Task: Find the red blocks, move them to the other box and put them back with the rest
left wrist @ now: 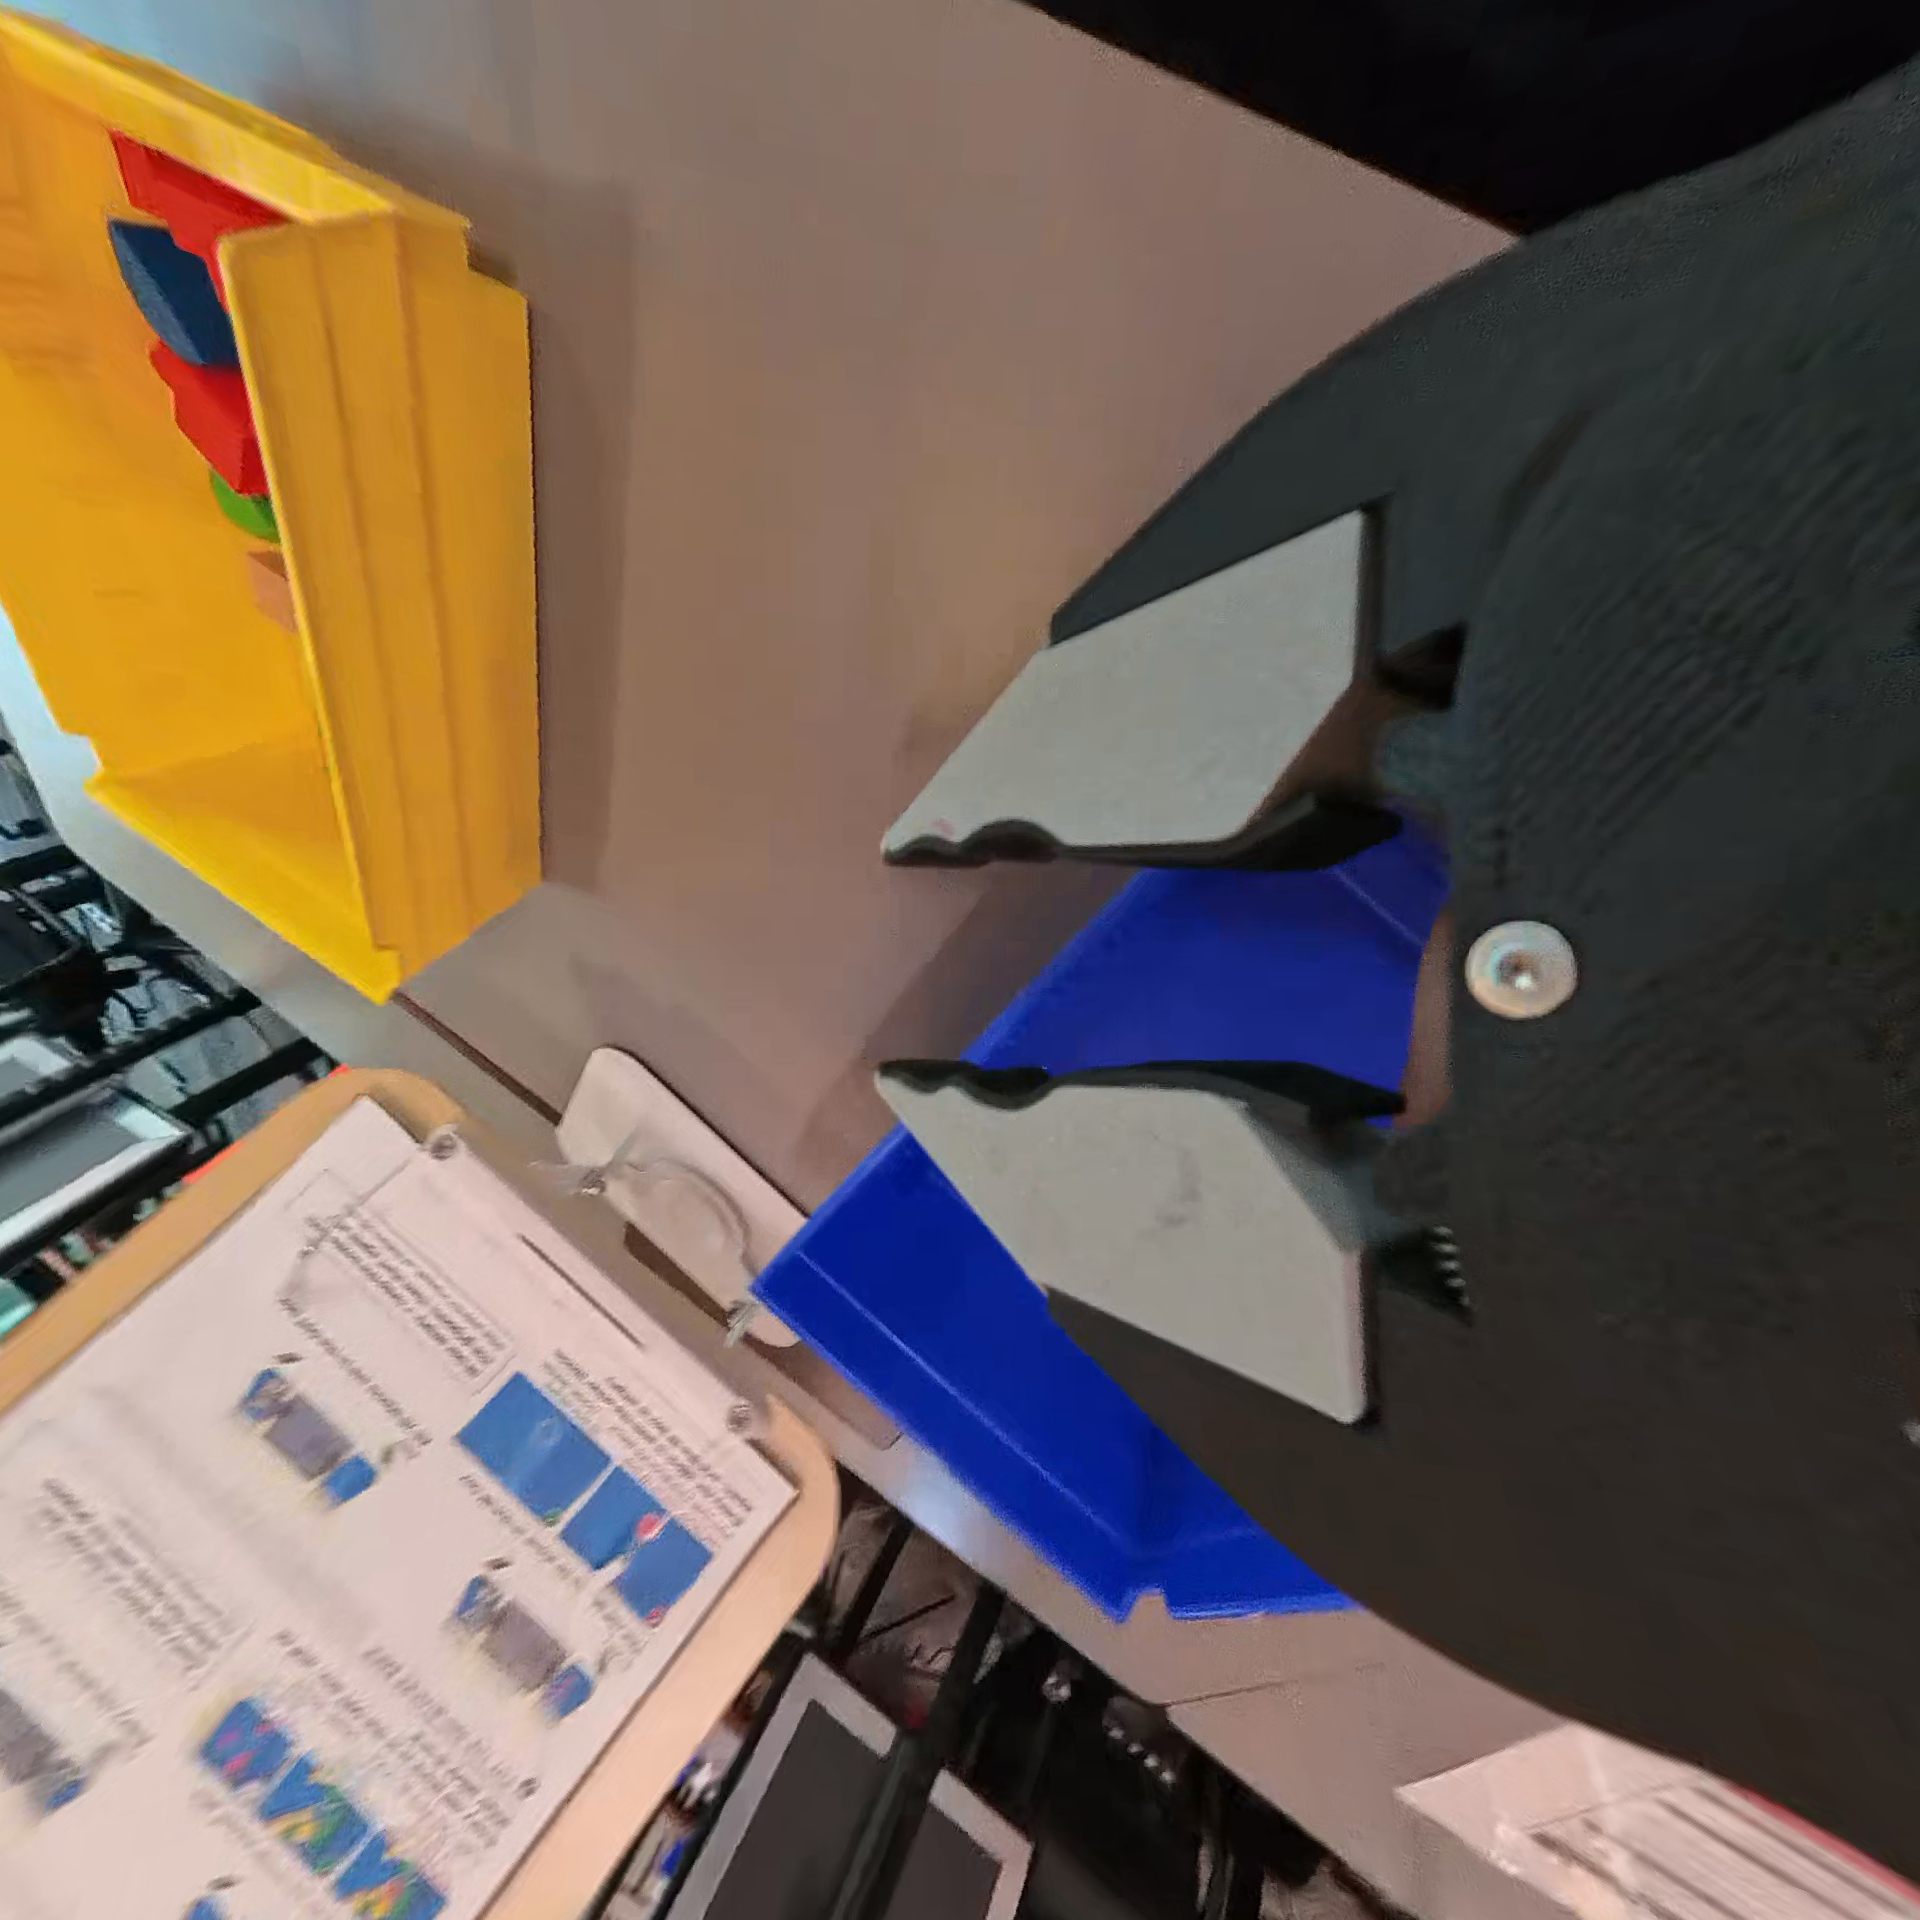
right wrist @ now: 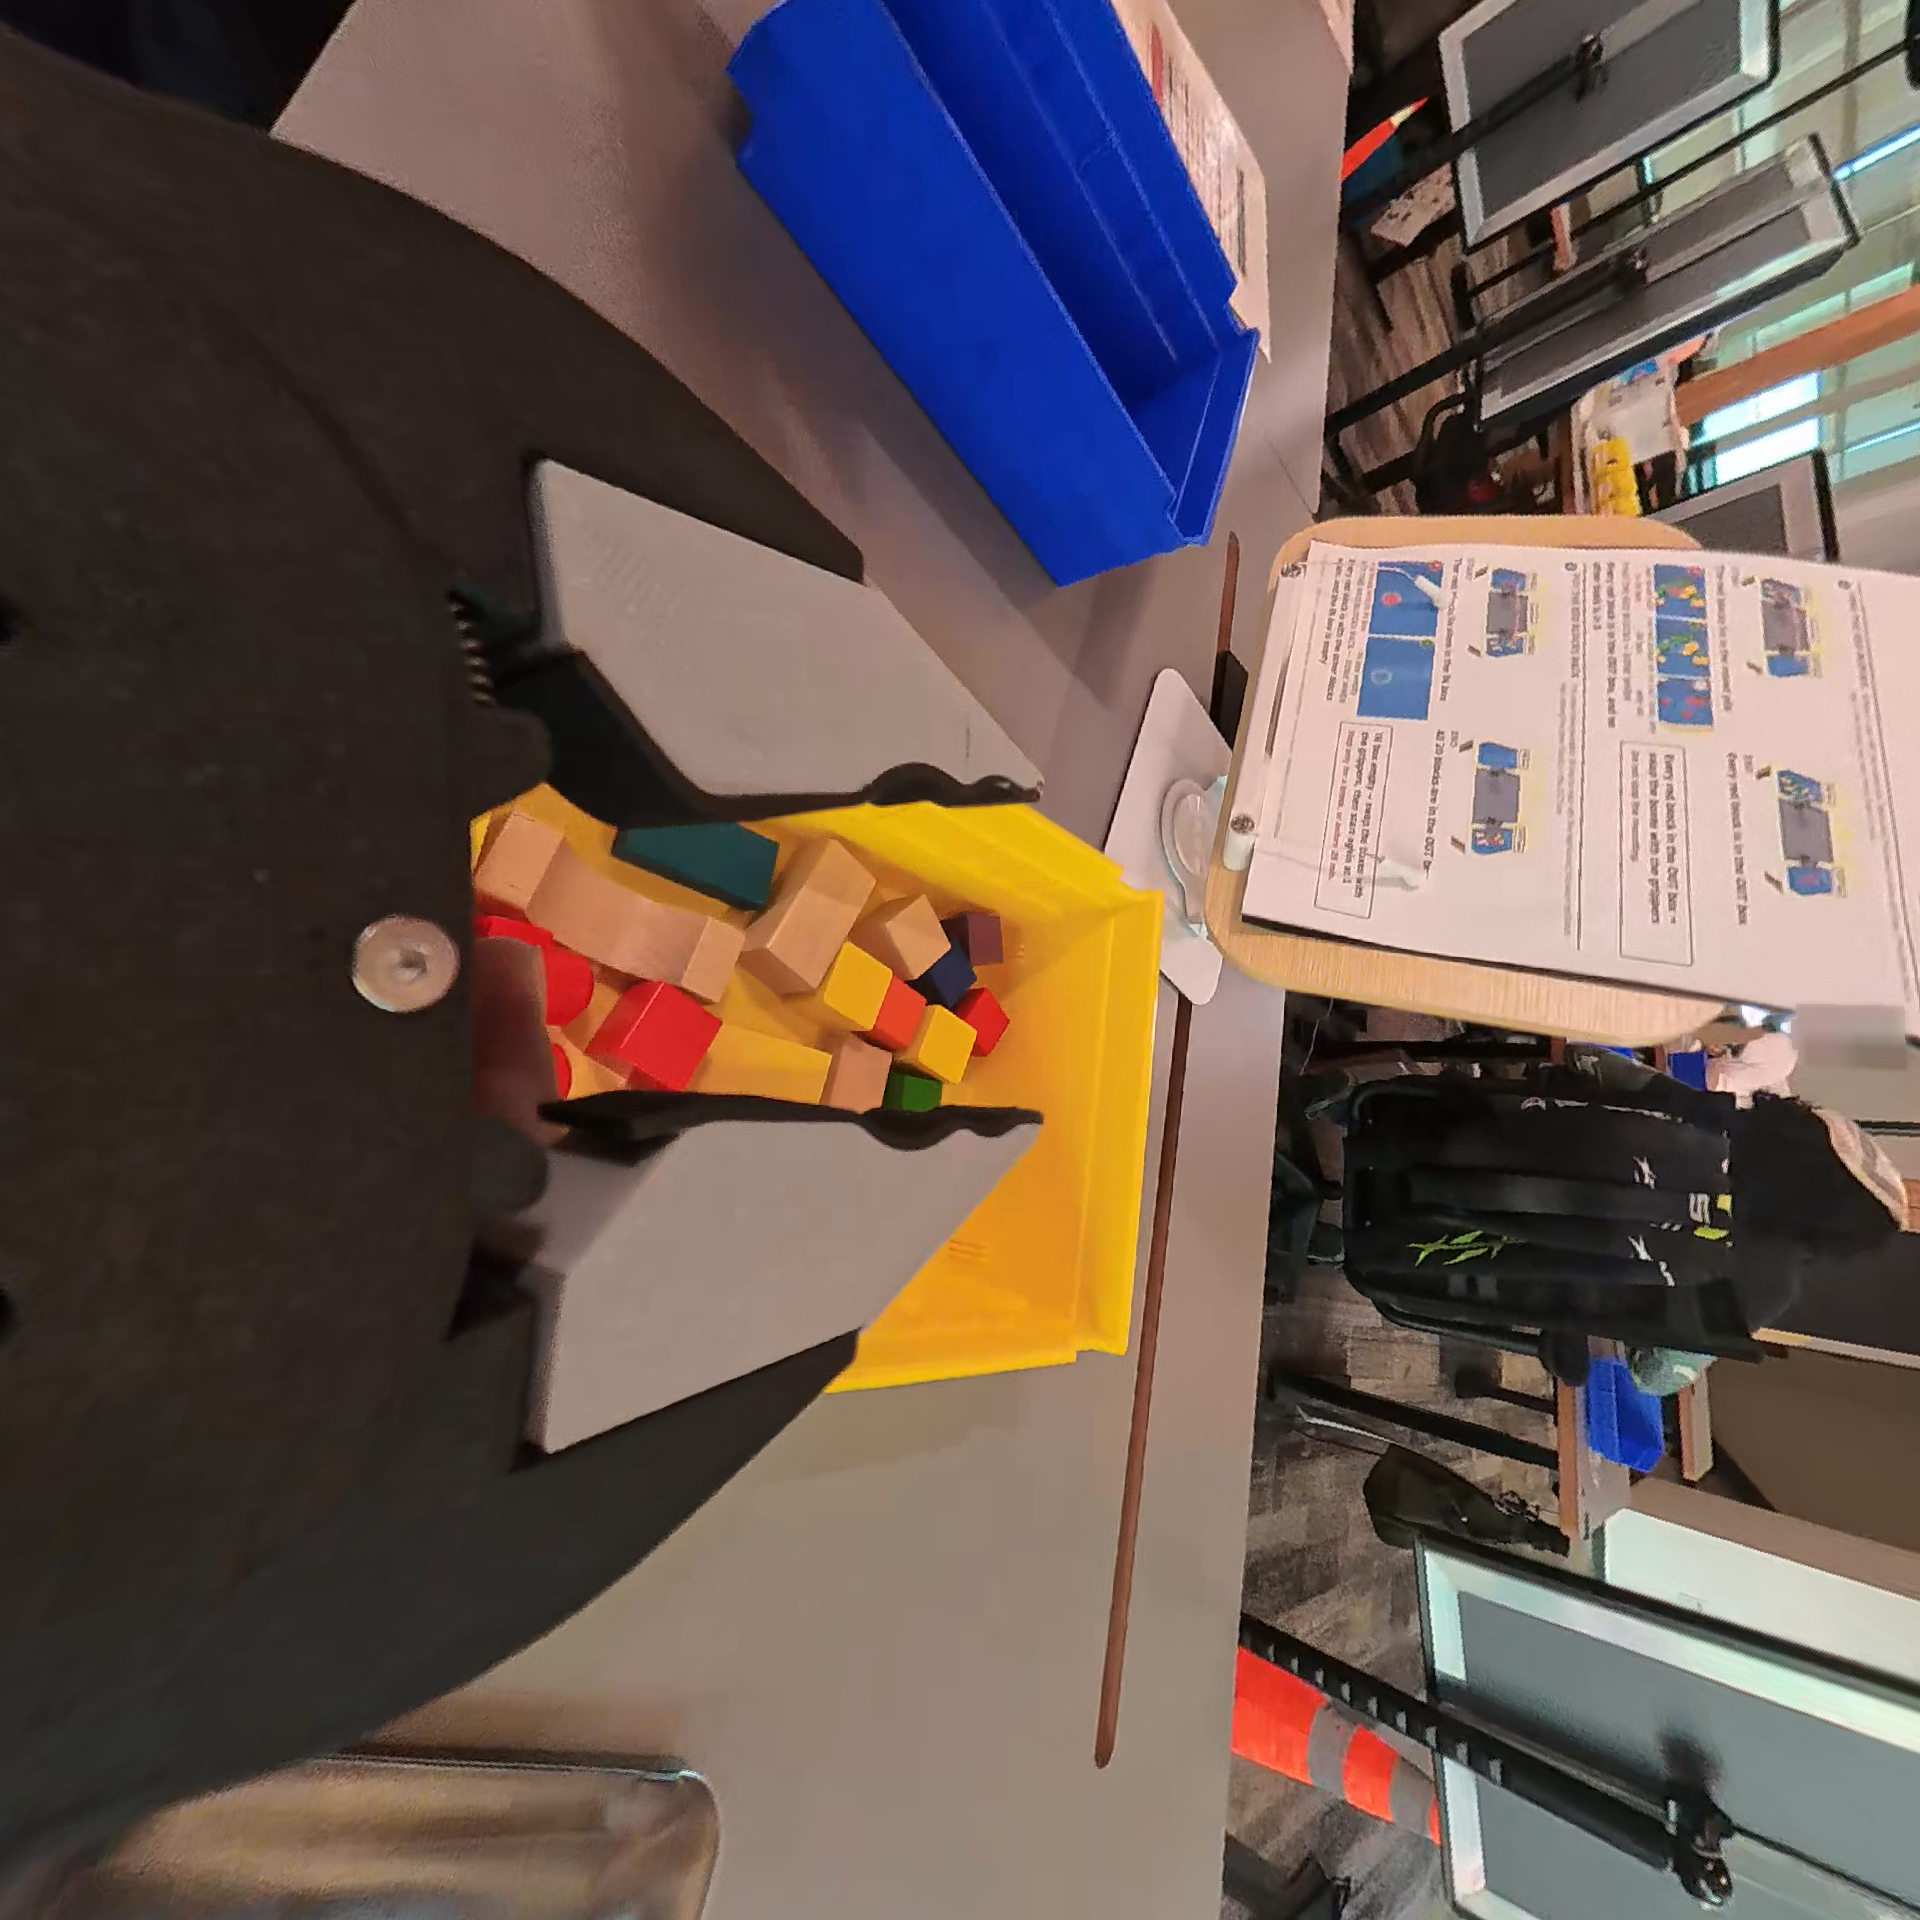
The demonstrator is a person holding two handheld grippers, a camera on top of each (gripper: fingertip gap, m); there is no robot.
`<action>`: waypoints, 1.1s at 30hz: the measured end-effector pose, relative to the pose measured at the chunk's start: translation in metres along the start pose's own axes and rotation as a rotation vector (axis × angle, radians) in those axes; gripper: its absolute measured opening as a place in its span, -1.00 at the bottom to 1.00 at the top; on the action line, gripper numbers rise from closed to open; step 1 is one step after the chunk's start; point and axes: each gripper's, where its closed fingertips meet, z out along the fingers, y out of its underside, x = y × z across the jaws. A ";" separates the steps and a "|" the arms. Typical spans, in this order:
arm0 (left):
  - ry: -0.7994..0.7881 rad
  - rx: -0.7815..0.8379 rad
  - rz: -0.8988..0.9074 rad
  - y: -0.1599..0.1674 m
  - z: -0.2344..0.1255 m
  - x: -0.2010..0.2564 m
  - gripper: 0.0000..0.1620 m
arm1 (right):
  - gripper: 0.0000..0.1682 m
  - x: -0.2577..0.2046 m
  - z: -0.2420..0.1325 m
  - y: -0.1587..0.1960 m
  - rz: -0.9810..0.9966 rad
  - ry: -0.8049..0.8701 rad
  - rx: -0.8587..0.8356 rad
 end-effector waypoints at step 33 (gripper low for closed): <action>-0.027 -0.396 -0.046 0.092 0.011 -0.023 -0.81 | -0.18 -0.084 0.030 0.030 -0.329 -0.068 -0.167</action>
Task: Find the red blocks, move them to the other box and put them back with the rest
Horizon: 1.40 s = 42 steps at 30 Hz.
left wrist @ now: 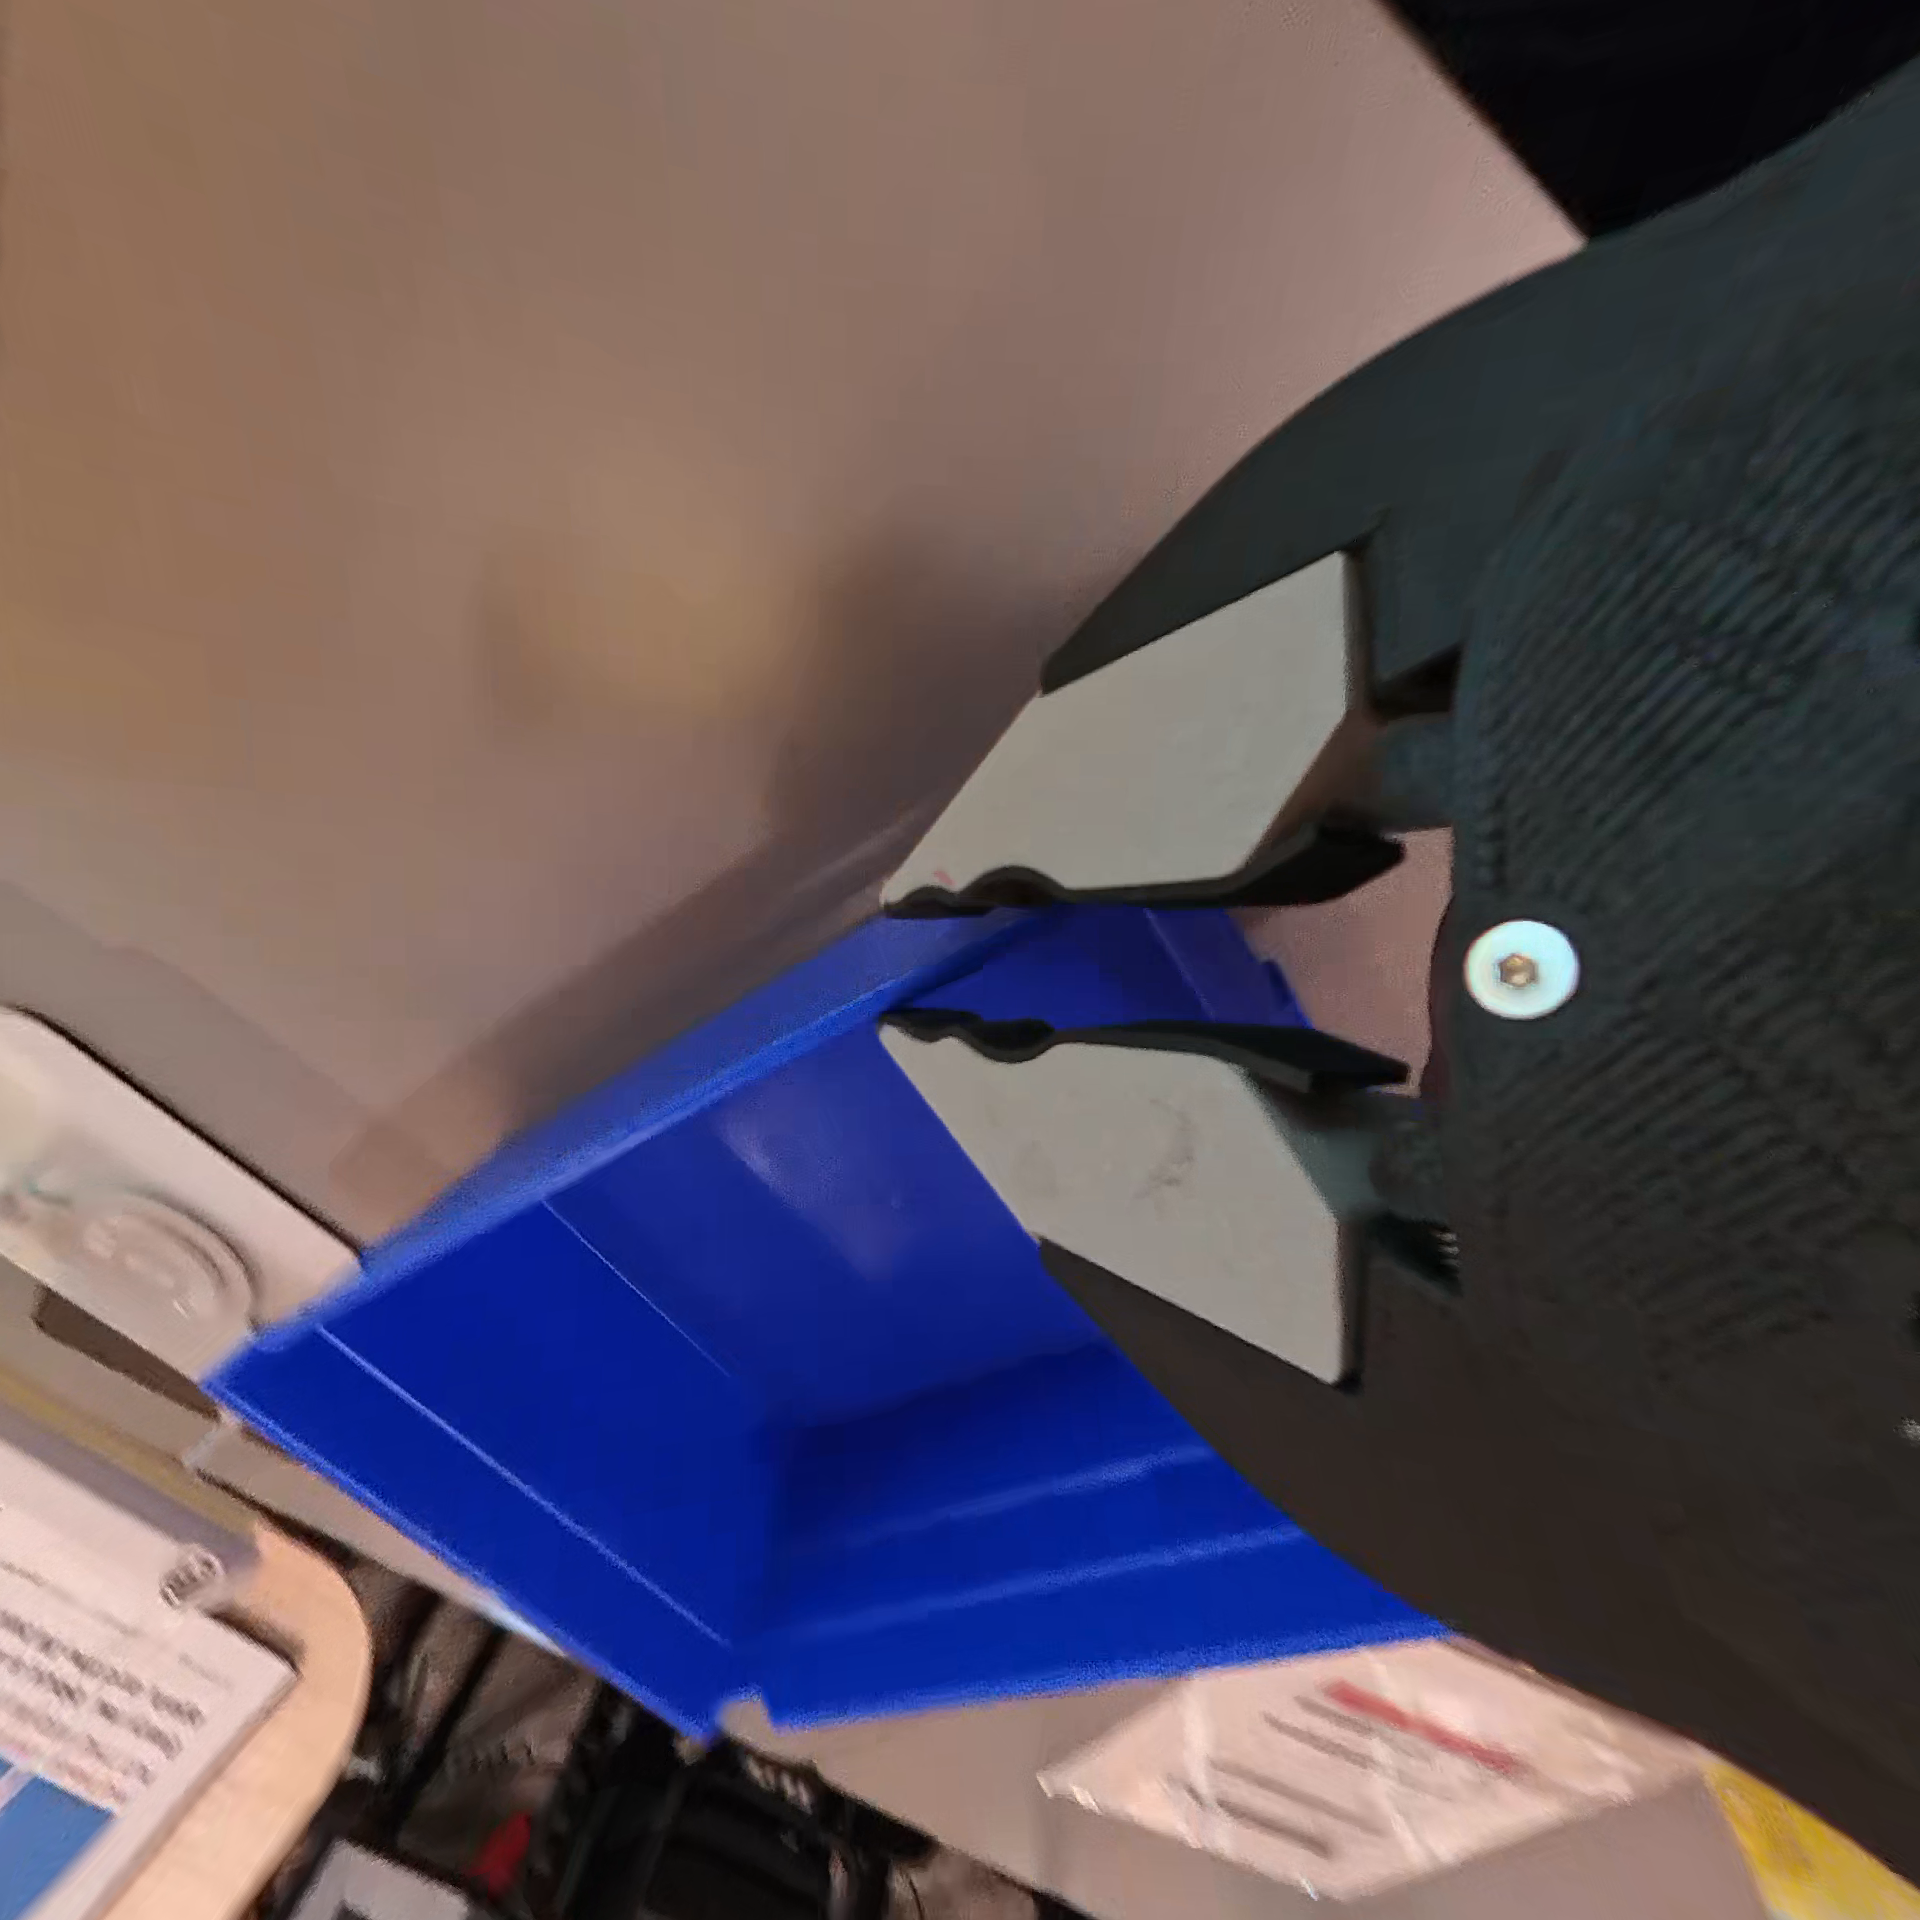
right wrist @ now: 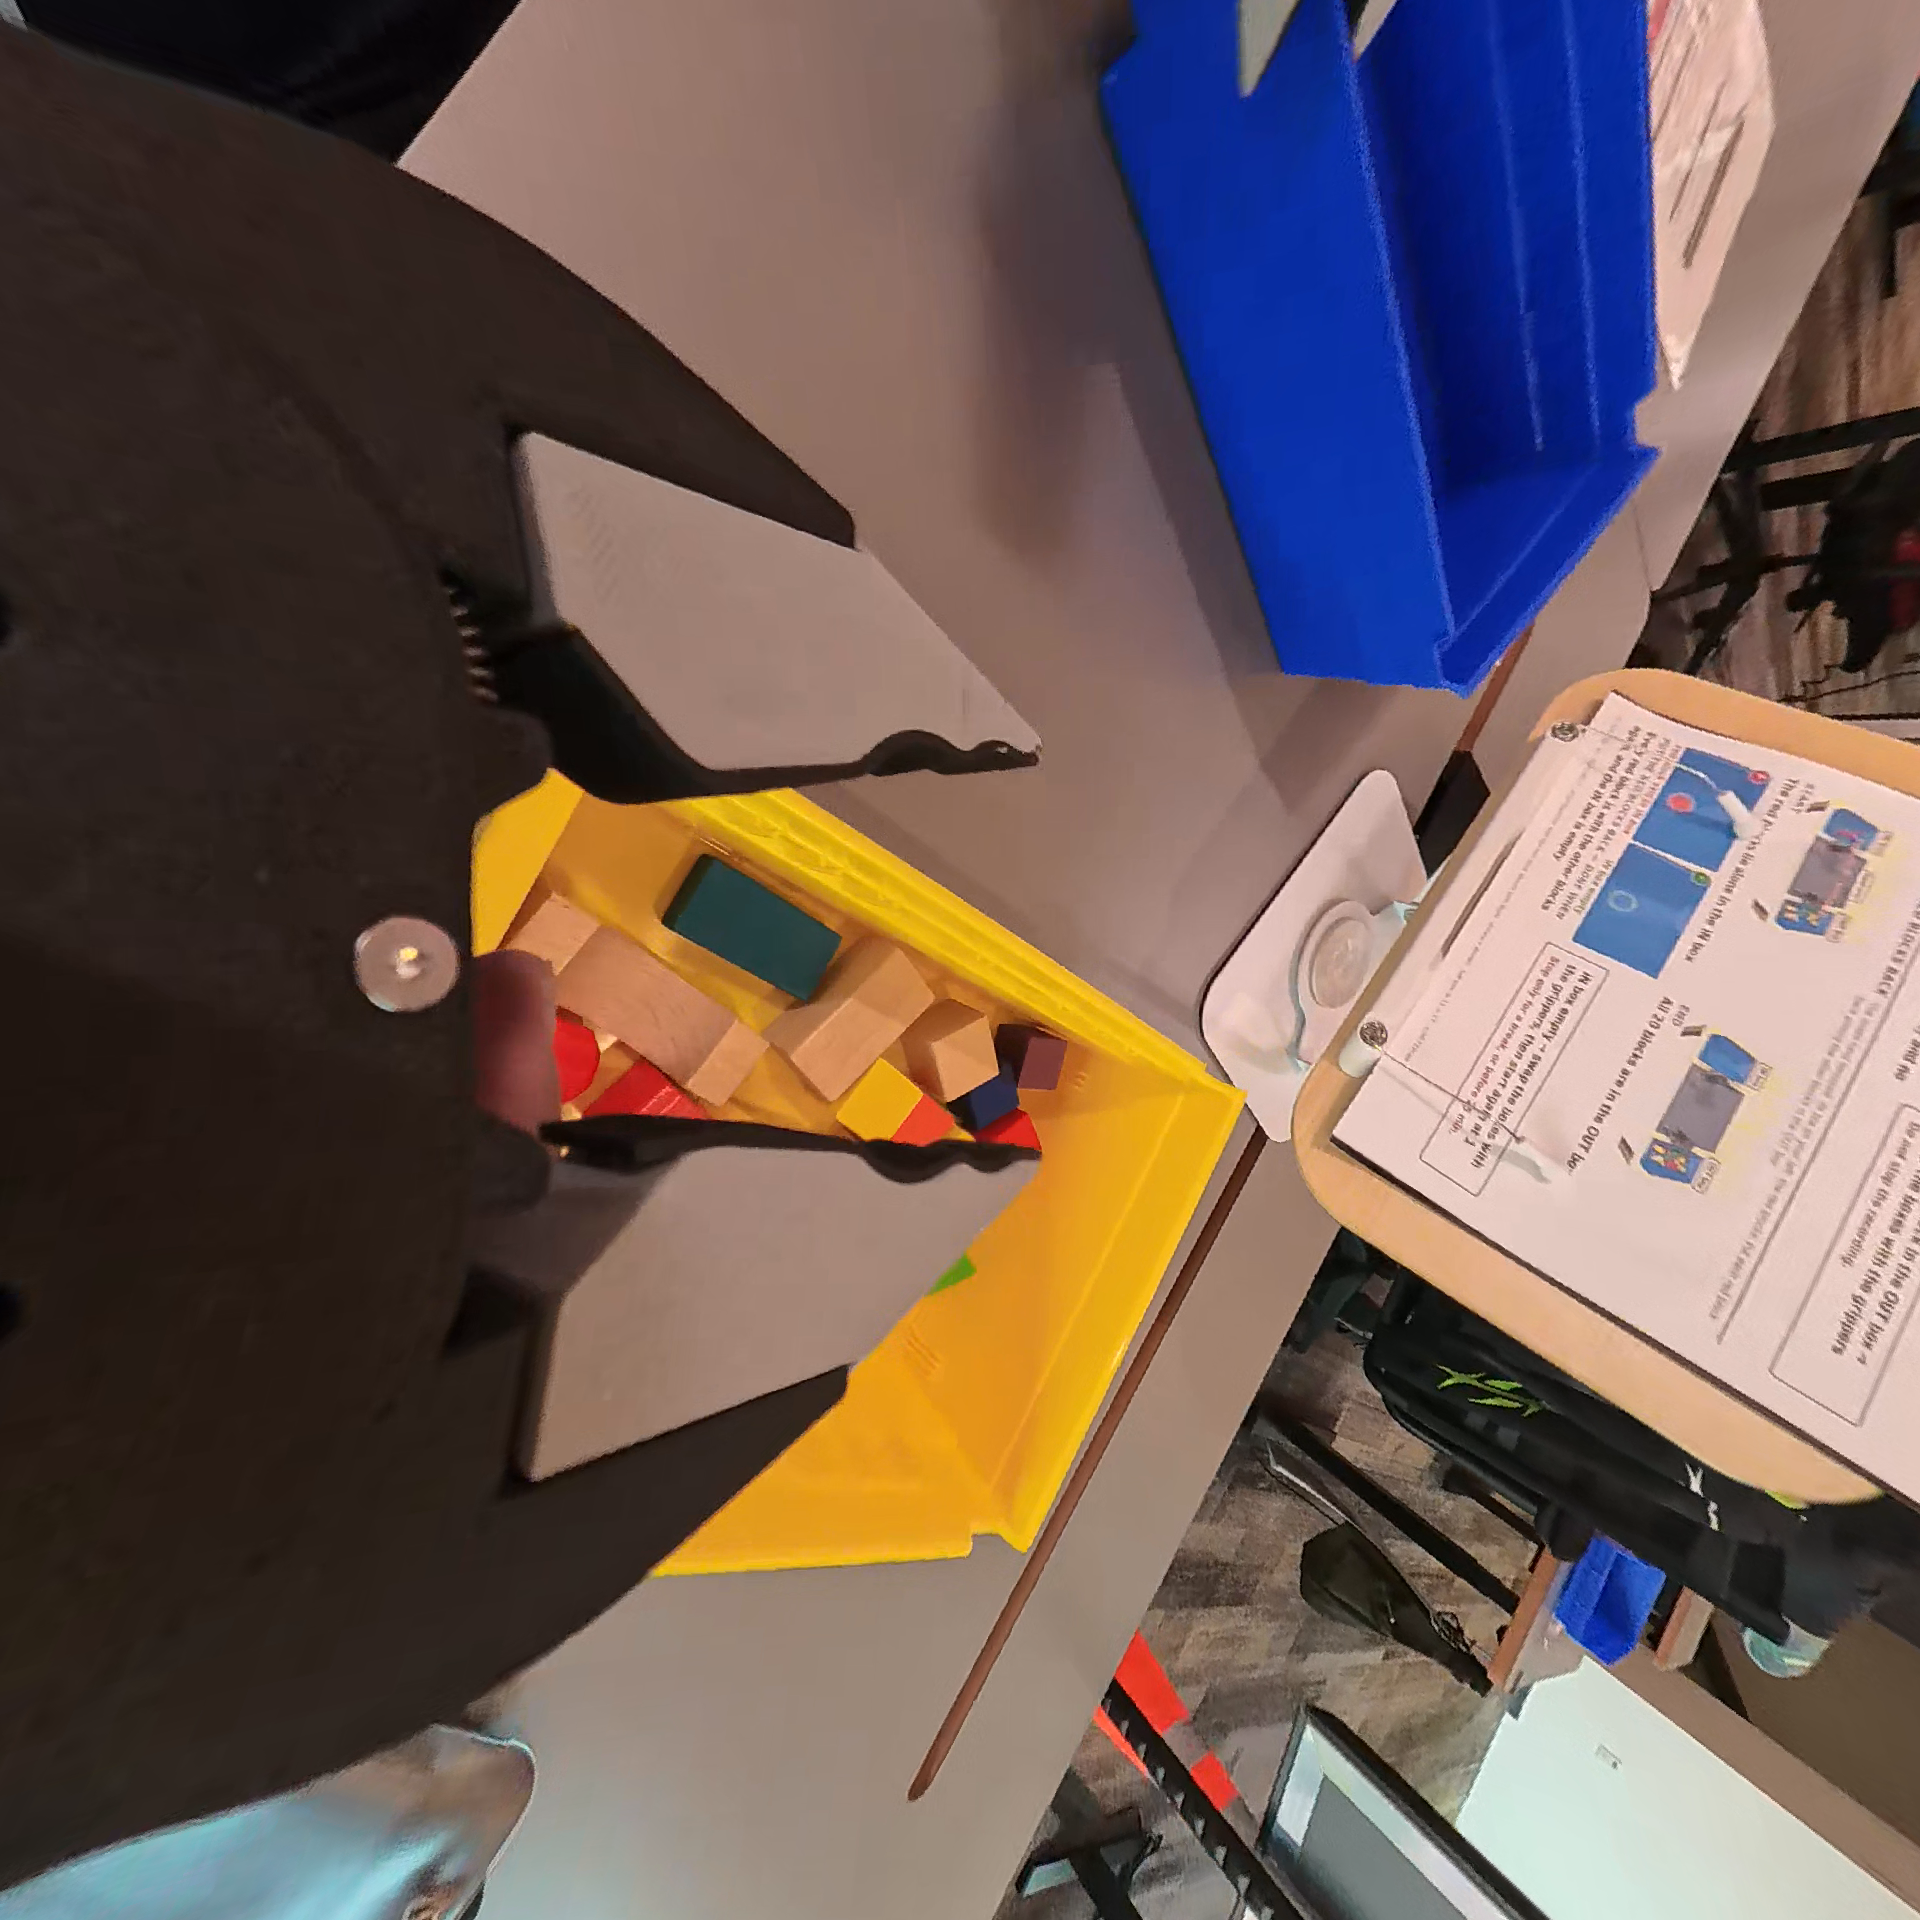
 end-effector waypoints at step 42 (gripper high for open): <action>-0.451 0.523 -0.314 -0.002 -0.138 -0.145 -0.96 | -0.26 -0.121 0.080 0.077 -0.090 -0.248 -0.452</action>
